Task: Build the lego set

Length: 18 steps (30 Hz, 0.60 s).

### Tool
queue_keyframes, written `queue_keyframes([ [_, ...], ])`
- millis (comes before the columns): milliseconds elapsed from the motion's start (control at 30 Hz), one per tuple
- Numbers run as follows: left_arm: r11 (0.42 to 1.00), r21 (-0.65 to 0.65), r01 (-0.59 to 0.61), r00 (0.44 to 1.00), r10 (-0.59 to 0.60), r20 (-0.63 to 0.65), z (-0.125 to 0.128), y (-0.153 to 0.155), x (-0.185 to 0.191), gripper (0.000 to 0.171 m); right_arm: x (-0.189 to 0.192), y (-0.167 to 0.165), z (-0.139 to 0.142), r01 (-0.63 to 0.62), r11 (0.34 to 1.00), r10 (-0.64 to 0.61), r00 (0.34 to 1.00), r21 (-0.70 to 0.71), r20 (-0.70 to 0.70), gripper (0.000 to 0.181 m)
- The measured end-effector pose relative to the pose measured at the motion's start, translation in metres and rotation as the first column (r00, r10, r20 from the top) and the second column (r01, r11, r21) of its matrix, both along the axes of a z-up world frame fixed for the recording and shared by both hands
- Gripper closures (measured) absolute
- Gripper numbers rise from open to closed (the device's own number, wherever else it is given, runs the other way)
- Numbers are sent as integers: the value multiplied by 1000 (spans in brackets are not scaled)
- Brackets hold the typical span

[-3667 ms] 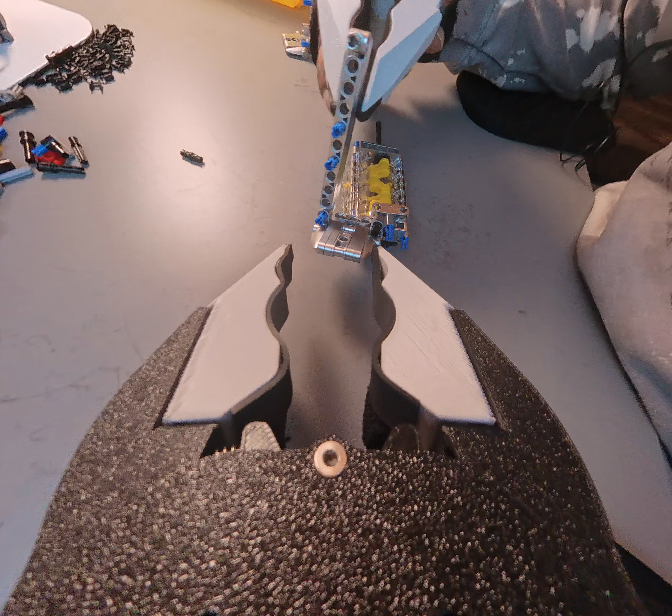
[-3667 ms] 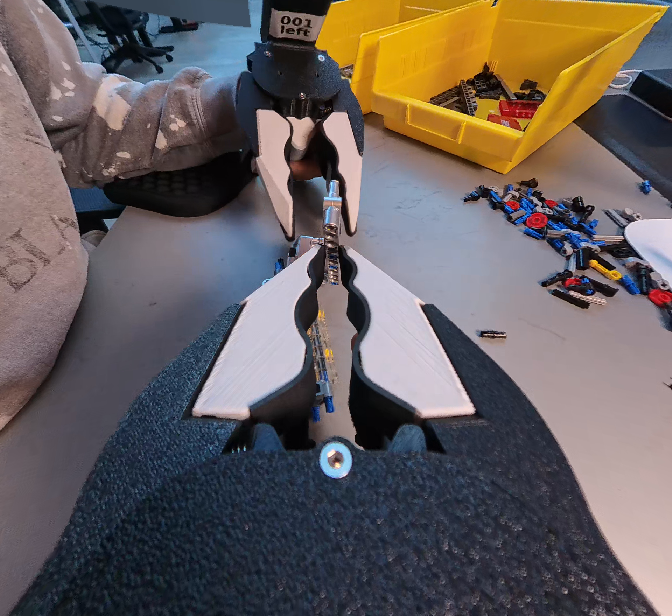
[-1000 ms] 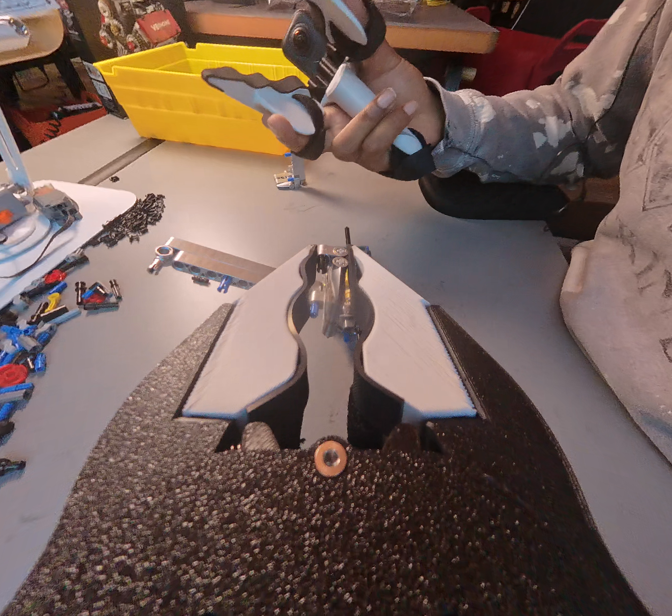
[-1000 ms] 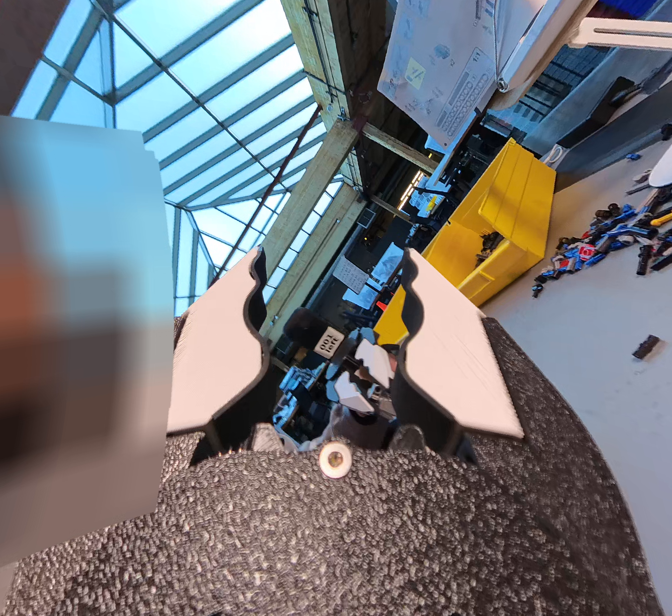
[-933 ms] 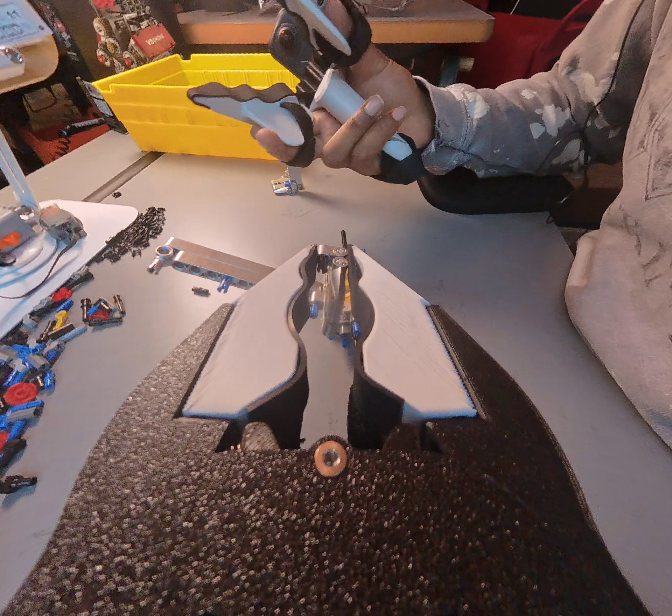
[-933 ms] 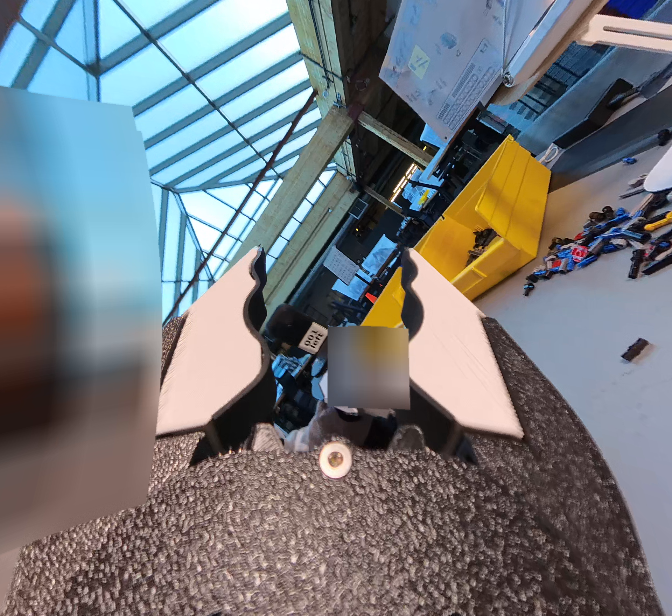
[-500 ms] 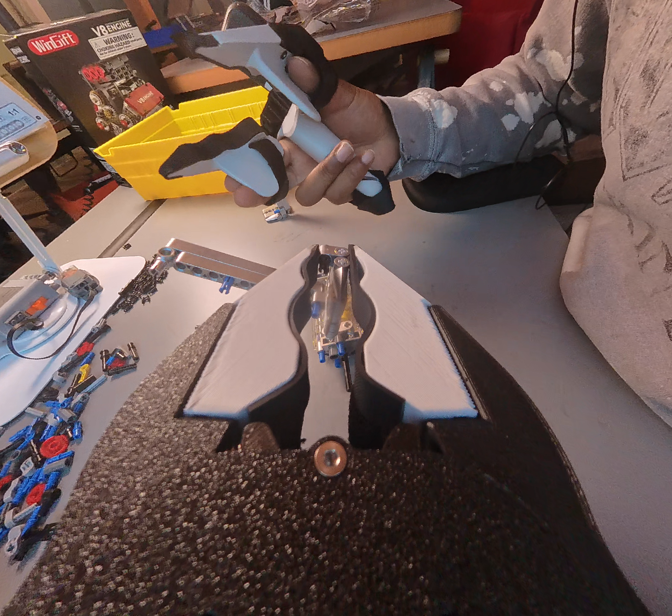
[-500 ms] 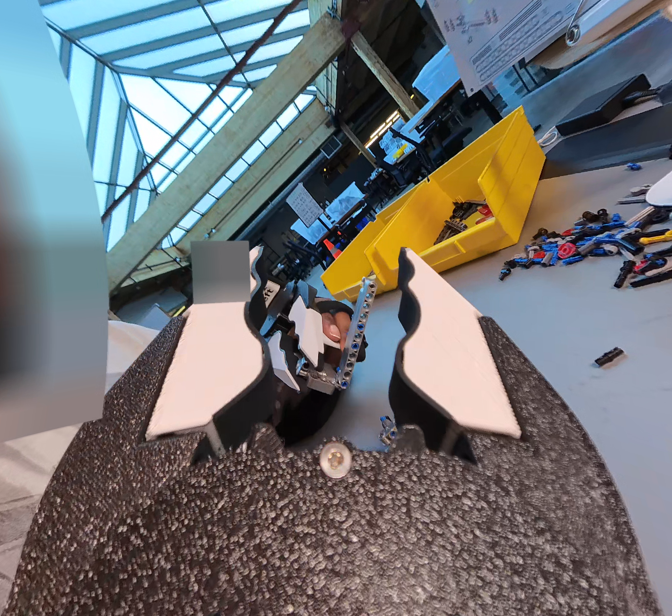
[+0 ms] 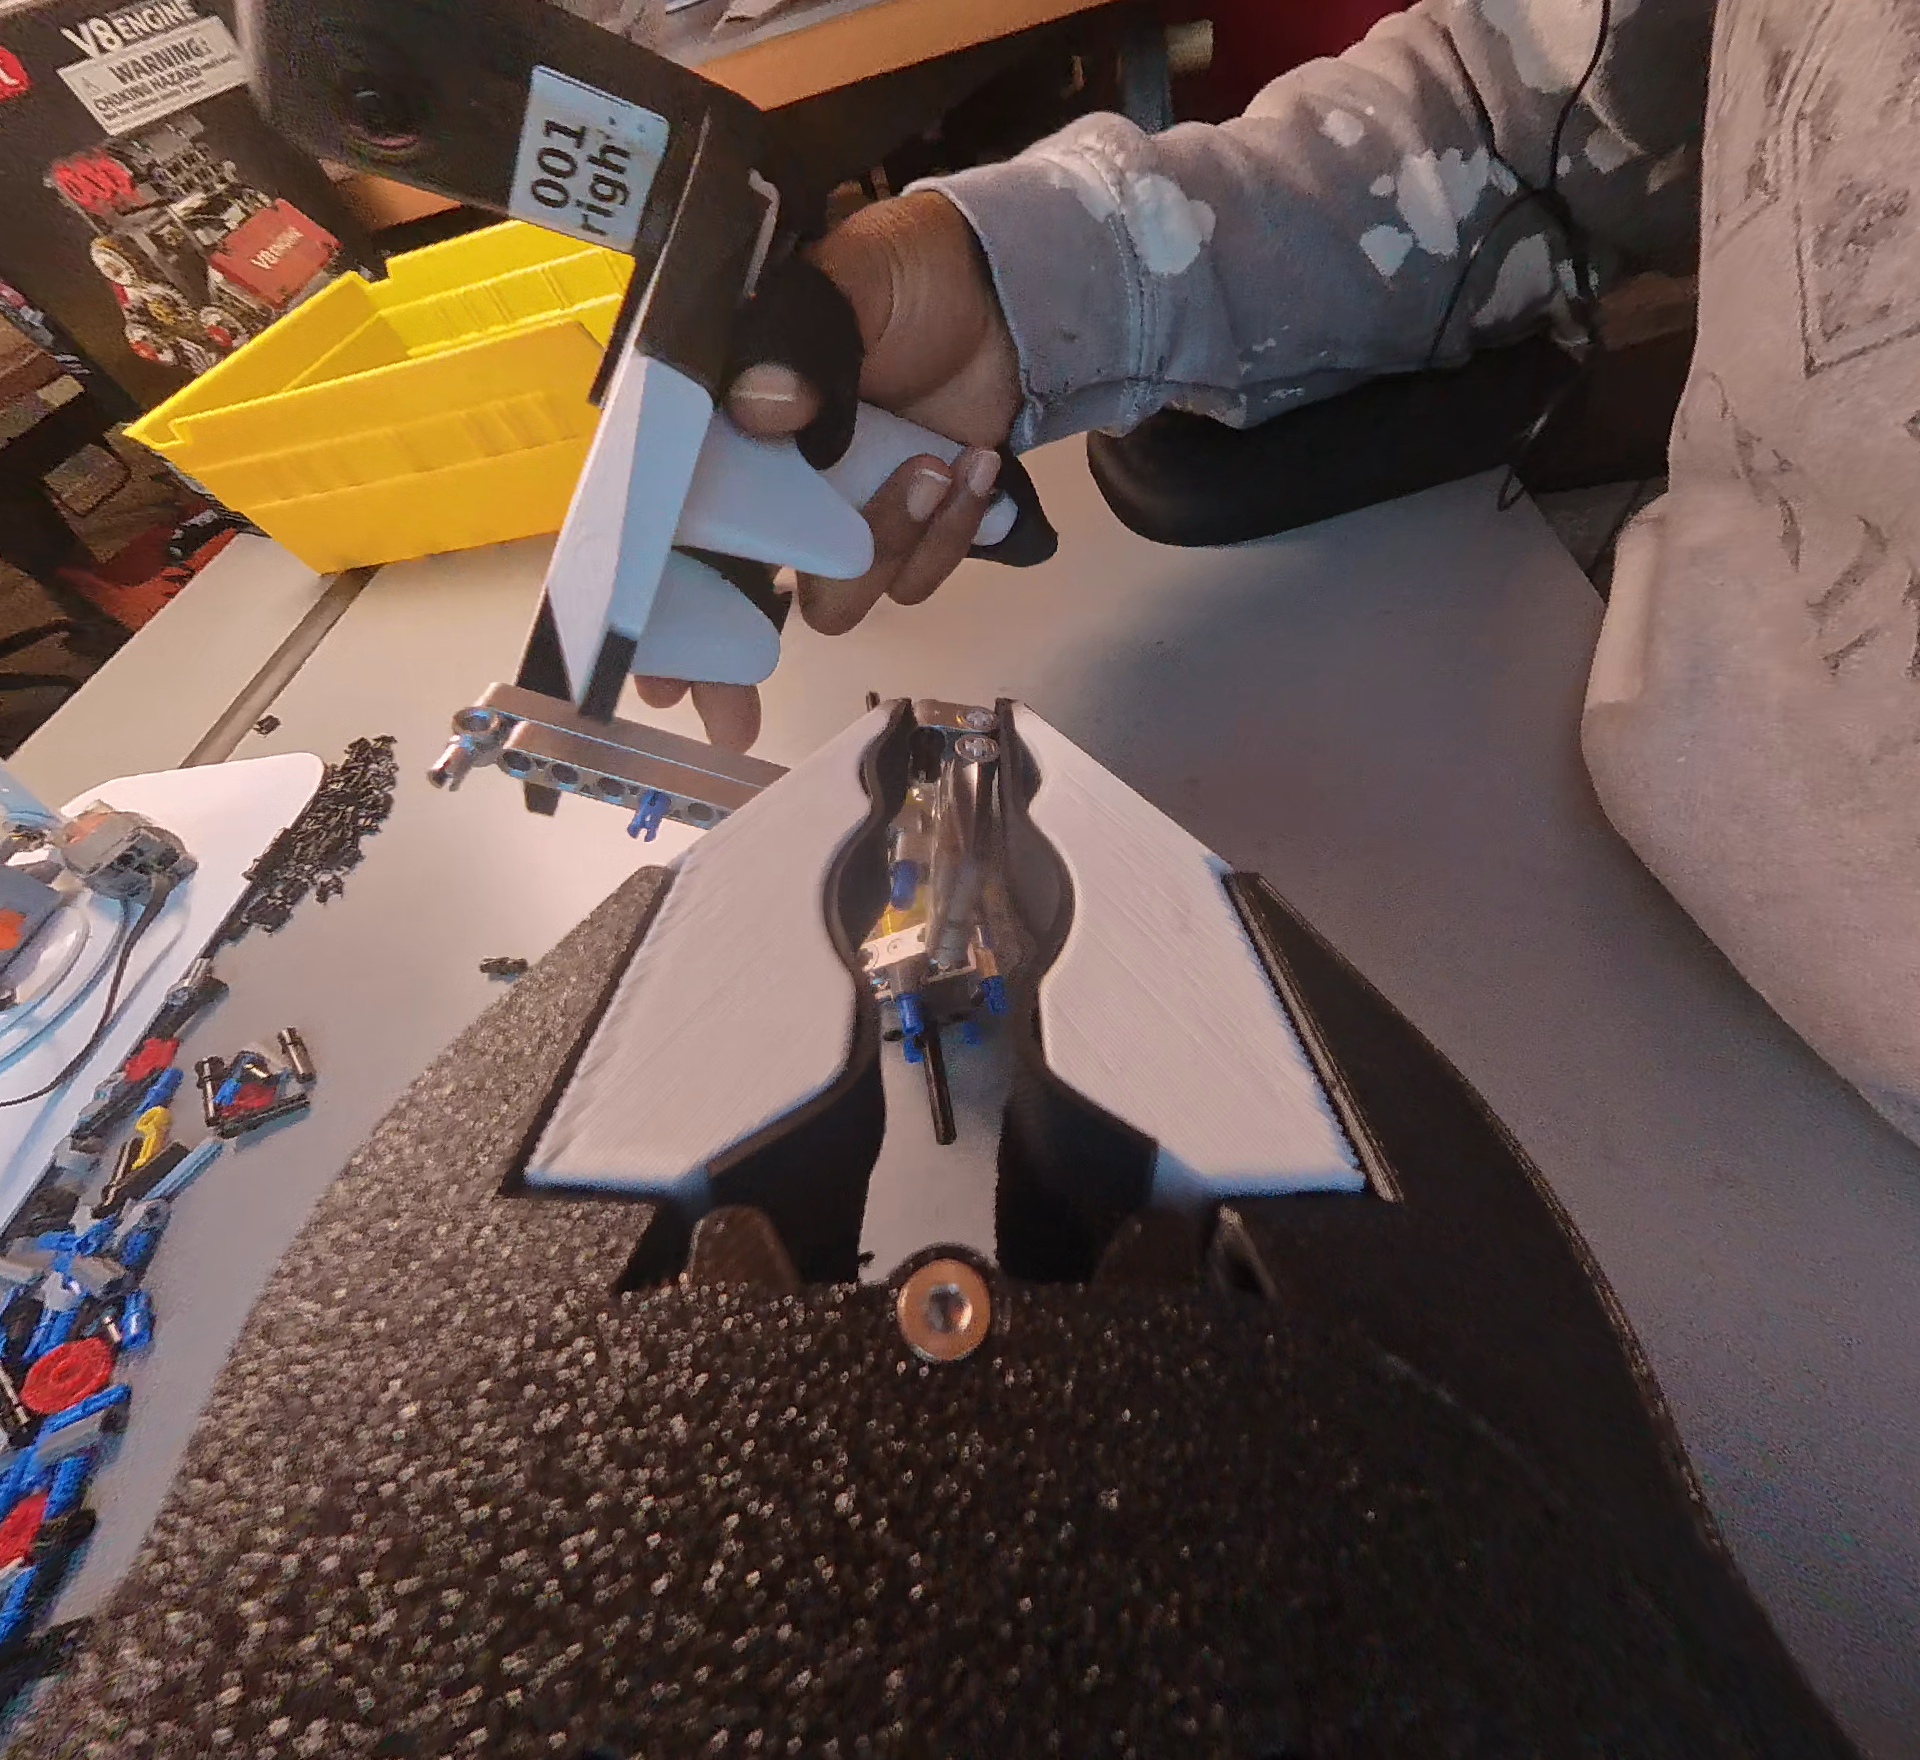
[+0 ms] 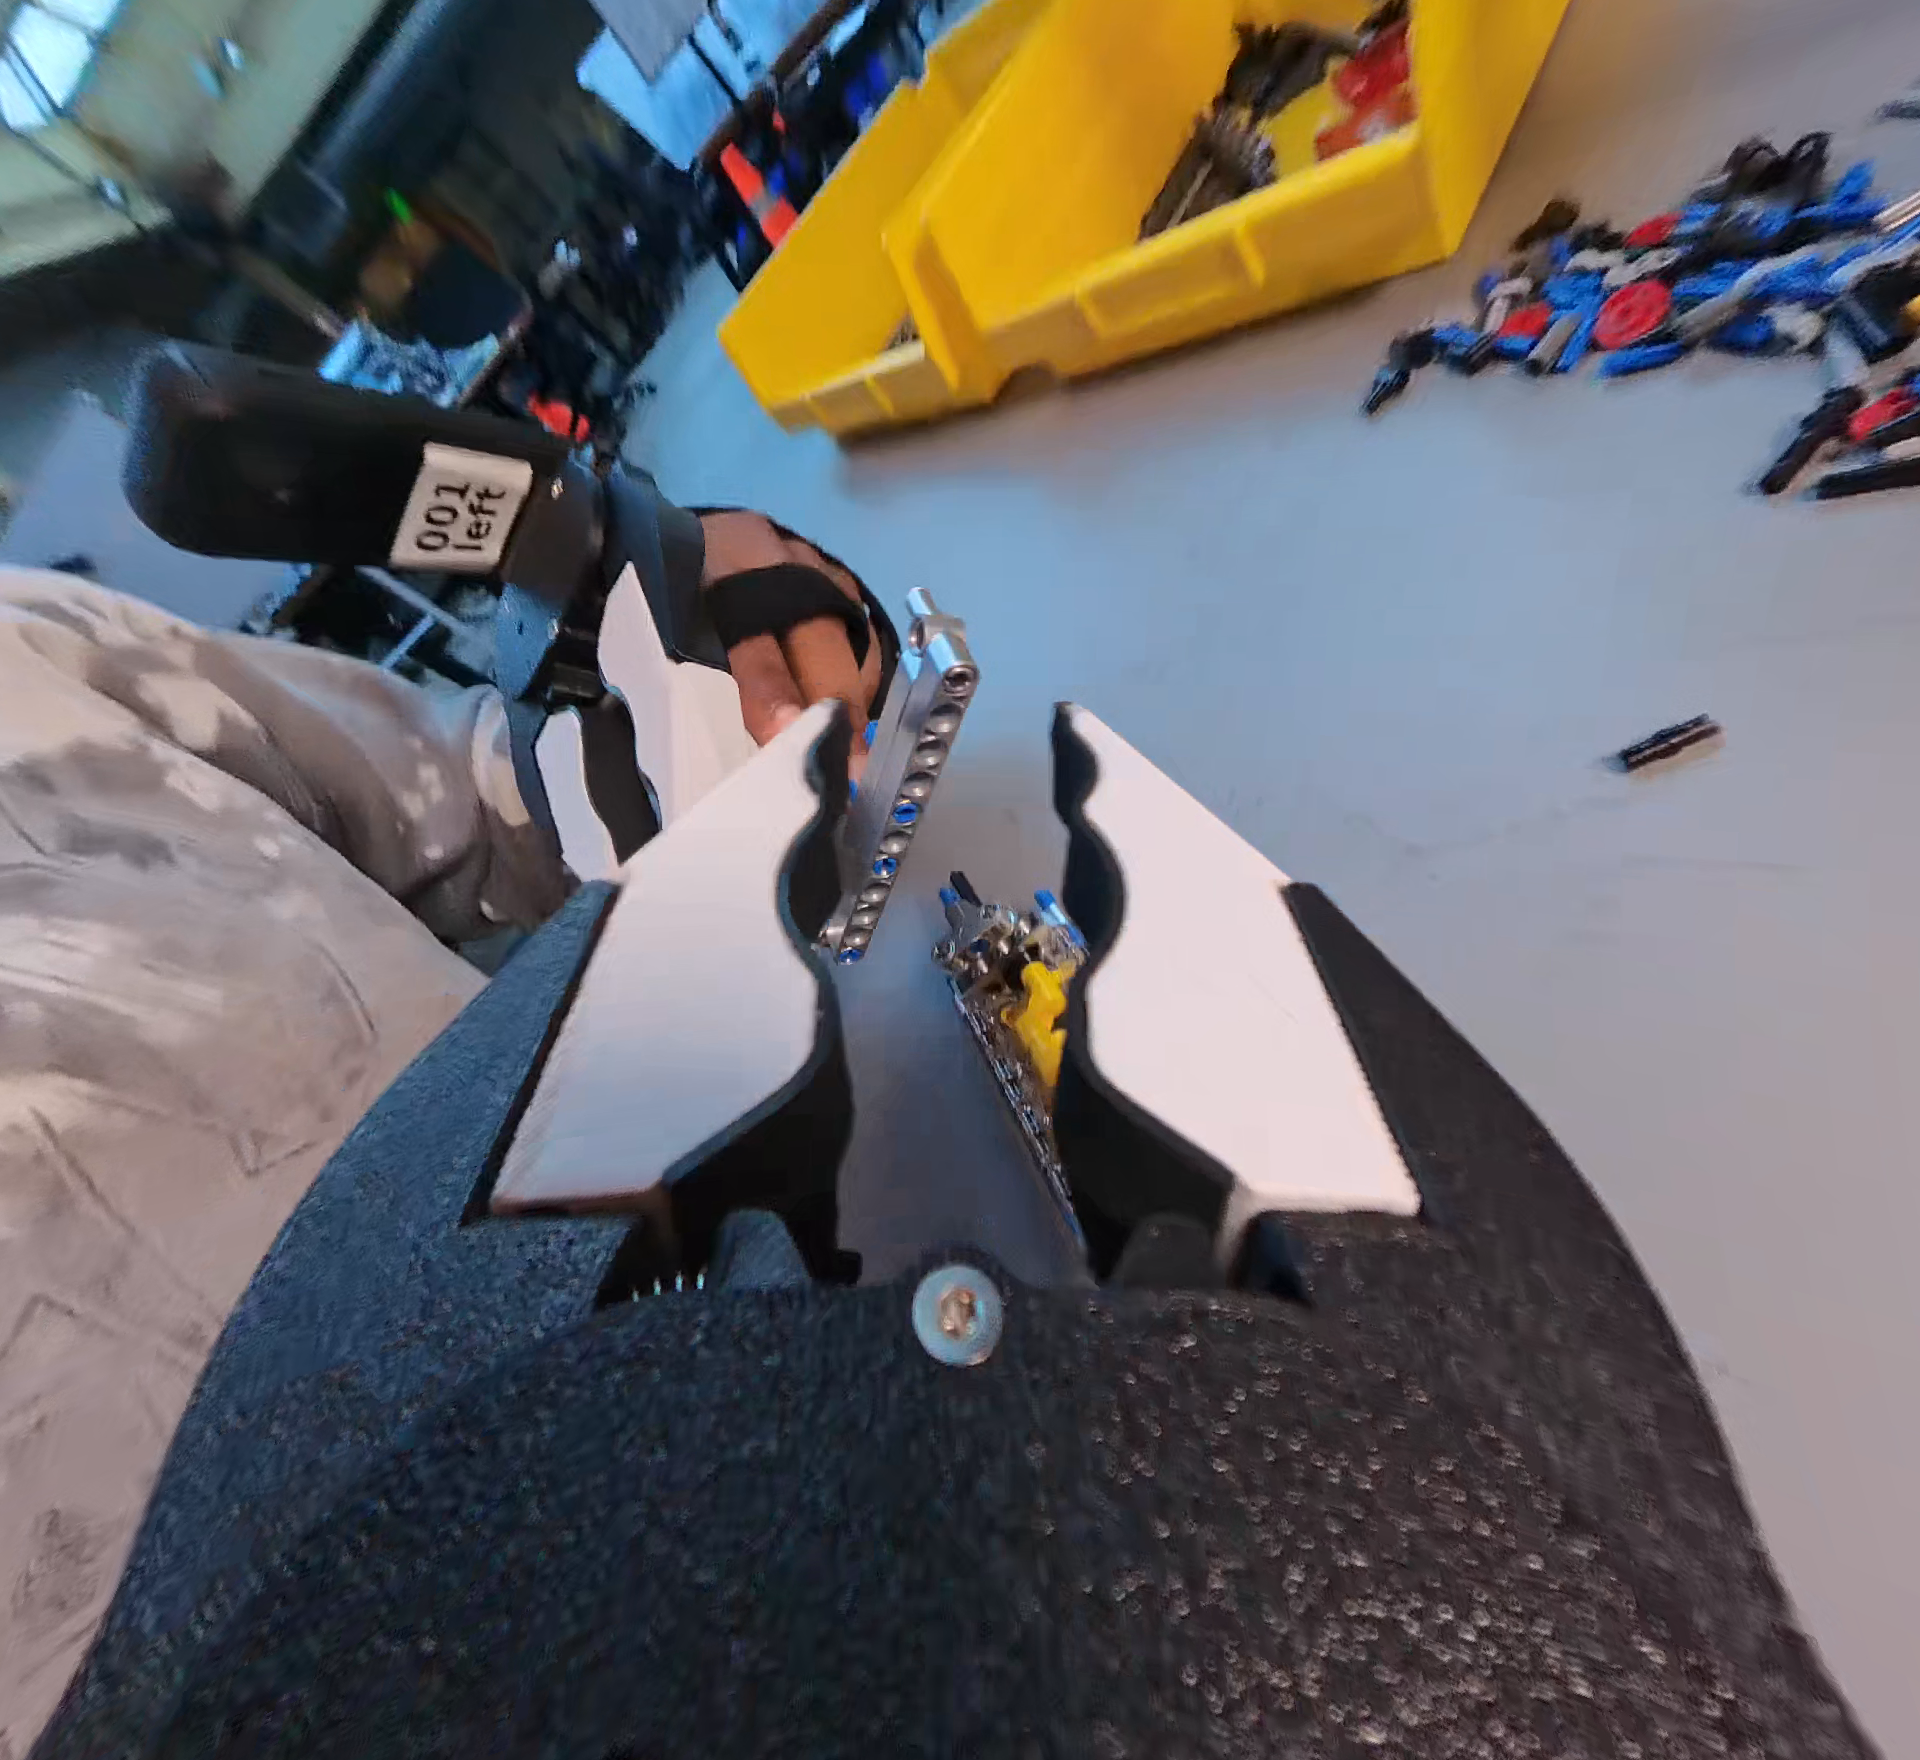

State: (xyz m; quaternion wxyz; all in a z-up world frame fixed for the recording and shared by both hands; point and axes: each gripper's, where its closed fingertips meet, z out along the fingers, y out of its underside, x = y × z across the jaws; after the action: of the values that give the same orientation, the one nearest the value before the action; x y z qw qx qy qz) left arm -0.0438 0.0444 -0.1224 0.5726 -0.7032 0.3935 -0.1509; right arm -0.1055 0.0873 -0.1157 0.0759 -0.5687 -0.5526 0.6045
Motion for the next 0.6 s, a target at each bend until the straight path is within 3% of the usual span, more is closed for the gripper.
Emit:
queue_keyframes([
  [33,1000,-6,5,1000,-6,-10,-3,0,2,157,0,-3,-4,-15,1000,15,1000,14,11,159],
  [100,1000,-10,5,999,-5,-35,-8,0,3,157,4,-9,-11,-60,998,59,997,30,47,170],
  [267,997,17,-69,998,68,15,0,7,-12,156,3,12,15,24,1000,-24,995,-5,-92,174],
  [333,993,27,-113,985,108,137,17,11,-24,139,6,19,30,51,998,-54,982,-22,-178,174],
  [467,979,-21,-202,868,189,458,50,20,-60,124,13,31,66,109,991,-130,913,-74,-388,174],
  [533,985,-86,-149,785,171,595,57,20,-67,120,20,35,89,135,985,-172,840,-110,-515,174],
  [600,988,-135,-77,737,148,660,56,21,-62,116,26,36,108,143,976,-213,768,-163,-604,174],
])
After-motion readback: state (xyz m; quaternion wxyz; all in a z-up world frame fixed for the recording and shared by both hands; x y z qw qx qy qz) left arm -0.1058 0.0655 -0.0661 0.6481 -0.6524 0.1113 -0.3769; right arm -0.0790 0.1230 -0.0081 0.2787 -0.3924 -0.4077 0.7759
